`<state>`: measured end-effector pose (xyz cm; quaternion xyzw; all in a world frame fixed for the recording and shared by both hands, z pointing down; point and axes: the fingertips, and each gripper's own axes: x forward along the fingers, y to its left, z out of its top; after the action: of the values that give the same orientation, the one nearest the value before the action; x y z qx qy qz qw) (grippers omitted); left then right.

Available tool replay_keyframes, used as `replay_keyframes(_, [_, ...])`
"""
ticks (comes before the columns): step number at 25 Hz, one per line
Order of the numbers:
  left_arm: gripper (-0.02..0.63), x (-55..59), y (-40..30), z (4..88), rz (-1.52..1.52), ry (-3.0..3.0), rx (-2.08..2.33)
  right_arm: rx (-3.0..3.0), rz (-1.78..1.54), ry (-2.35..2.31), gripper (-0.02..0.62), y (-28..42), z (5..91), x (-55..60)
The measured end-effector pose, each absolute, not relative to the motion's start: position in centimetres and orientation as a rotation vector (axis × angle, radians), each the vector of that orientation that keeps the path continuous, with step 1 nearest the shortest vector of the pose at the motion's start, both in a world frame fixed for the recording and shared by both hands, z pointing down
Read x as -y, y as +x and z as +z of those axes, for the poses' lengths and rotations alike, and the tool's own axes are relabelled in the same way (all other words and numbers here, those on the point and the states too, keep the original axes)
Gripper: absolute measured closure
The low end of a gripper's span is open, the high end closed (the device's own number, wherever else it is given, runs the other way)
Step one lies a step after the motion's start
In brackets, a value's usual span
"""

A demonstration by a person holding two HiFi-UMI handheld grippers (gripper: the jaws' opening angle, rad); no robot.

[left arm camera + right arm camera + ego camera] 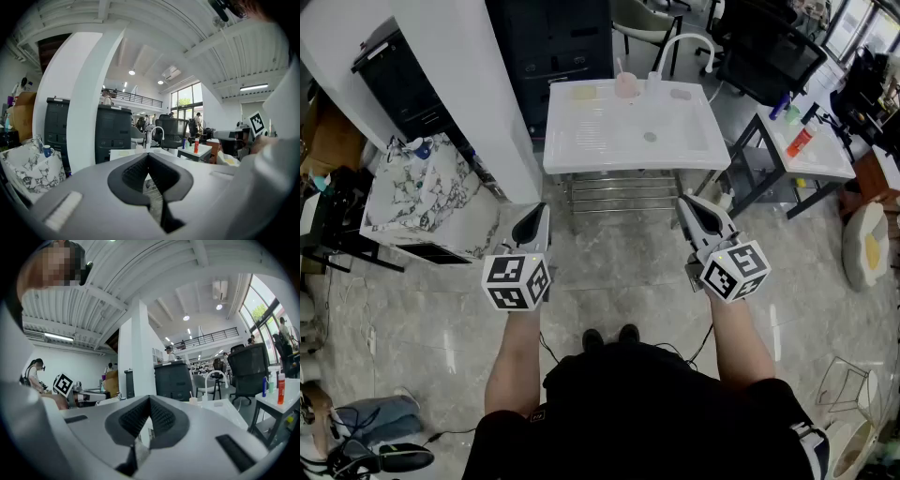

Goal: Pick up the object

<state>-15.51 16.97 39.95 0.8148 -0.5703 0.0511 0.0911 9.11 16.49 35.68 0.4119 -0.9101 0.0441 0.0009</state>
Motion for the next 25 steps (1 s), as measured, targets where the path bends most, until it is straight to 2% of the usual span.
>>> replay_keyframes(8, [0.595, -13.4, -14.2, 38.5, 0.146, 2.461, 1.741, 2.850, 0.069, 1.355, 0.586, 9.8, 34.5, -13.3])
replay_keyframes(25, [0.590, -15.3, -13.3, 39.5, 0.203, 2.408, 1.763, 2.827, 0.087, 1.319, 0.584, 10.8, 35.7, -13.7])
